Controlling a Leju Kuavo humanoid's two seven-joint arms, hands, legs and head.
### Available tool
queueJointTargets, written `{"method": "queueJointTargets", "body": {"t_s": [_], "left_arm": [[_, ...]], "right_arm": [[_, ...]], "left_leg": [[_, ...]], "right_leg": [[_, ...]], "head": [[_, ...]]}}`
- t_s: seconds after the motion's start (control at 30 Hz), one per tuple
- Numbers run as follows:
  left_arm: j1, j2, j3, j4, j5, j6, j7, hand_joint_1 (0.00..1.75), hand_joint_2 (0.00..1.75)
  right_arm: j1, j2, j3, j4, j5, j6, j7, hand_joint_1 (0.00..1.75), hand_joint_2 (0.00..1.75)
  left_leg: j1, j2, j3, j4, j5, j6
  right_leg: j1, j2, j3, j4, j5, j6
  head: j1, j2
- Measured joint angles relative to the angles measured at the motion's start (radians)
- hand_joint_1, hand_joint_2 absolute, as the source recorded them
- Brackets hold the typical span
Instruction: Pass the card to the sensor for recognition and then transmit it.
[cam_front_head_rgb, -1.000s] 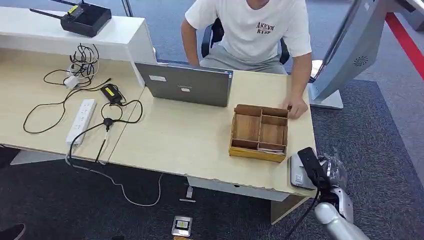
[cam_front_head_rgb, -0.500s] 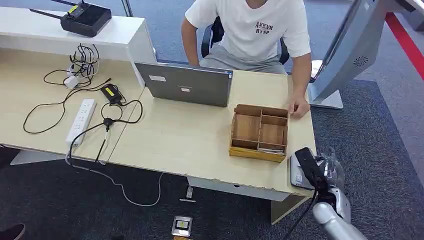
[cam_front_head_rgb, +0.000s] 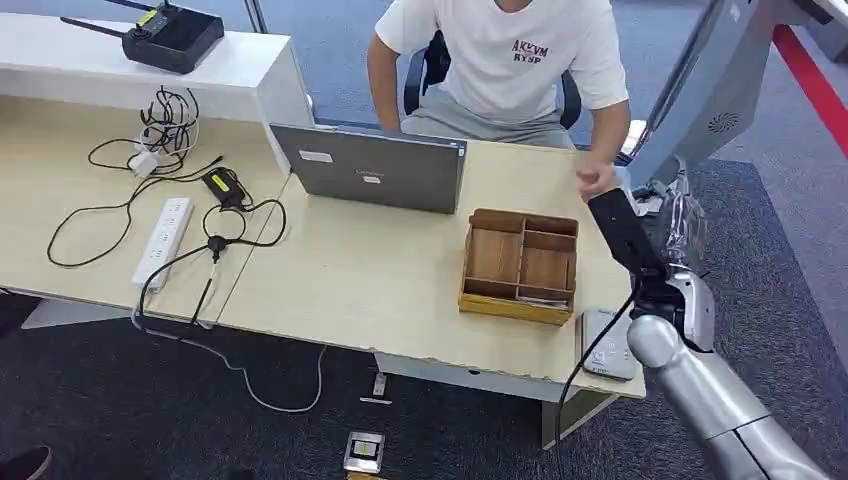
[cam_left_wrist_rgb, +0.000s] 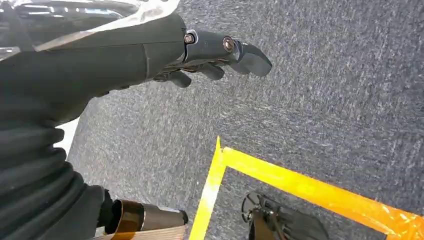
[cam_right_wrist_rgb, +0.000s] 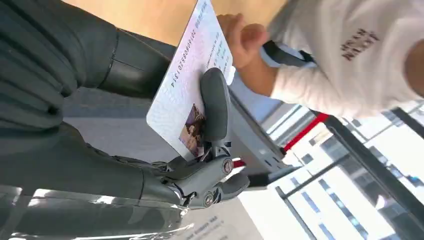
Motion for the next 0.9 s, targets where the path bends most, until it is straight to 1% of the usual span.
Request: {"method": "queueJointTargets", "body": {"t_s": [0.23, 0.37, 0.47, 0.63, 0.73, 0.8, 0.9], "left_arm": [[0.000, 0.000, -0.018, 0.000, 0.001, 0.000, -0.001, 0.00, 1.75], [-0.001, 0.000, -0.033, 0.000, -0.006, -0.003, 0.000, 0.00, 1.75], [-0.001, 0.000, -0.045, 0.000, -0.011, -0.006, 0.001, 0.00, 1.75], [-0.004, 0.001, -0.071, 0.000, -0.026, -0.012, 0.004, 0.00, 1.75], [-0.007, 0.004, -0.085, 0.000, -0.026, -0.014, 0.008, 0.00, 1.75], [-0.009, 0.006, -0.099, -0.001, -0.030, -0.020, -0.002, 0.00, 1.75], [-0.013, 0.008, -0.114, -0.001, -0.041, -0.025, 0.000, 0.00, 1.75]], "right_arm": [[-0.015, -0.002, 0.000, -0.067, 0.005, 0.000, -0.002, 1.75, 1.75], [-0.079, 0.005, 0.008, -0.070, 0.045, 0.073, 0.008, 1.75, 1.75], [-0.145, 0.023, 0.020, -0.052, 0.087, 0.126, 0.024, 1.75, 1.75], [-0.238, 0.074, 0.054, 0.039, 0.119, 0.215, 0.032, 1.75, 1.75], [-0.289, 0.121, 0.085, 0.136, 0.145, 0.261, 0.030, 1.75, 1.75], [-0.323, 0.158, 0.112, 0.208, 0.170, 0.279, 0.056, 1.75, 1.75], [-0.354, 0.190, 0.144, 0.295, 0.198, 0.296, 0.093, 1.75, 1.75]], "left_leg": [[0.000, 0.000, -0.001, 0.000, 0.000, 0.000], [0.000, 0.000, -0.002, 0.000, 0.000, 0.000], [0.000, 0.000, -0.002, 0.000, 0.000, 0.000], [0.000, -0.001, -0.003, 0.000, 0.000, 0.000], [0.000, 0.000, -0.004, 0.000, 0.000, 0.000], [0.000, 0.000, -0.003, 0.000, 0.000, 0.000], [0.000, -0.001, -0.004, 0.000, 0.000, 0.000]], "right_leg": [[0.000, 0.000, 0.000, 0.000, 0.000, 0.000], [0.000, 0.000, -0.002, 0.000, 0.000, 0.000], [0.000, 0.000, -0.002, 0.001, 0.000, 0.000], [0.000, 0.000, -0.002, 0.002, 0.000, 0.000], [0.000, 0.000, -0.003, 0.002, 0.000, 0.000], [0.000, 0.000, -0.003, 0.002, 0.000, 0.000], [0.000, 0.000, -0.003, 0.002, 0.000, 0.000]], "head": [[0.000, 0.000], [0.000, 0.000], [0.000, 0.000], [0.000, 0.000], [0.000, 0.000], [0.000, 0.000], [0.000, 0.000]]}}
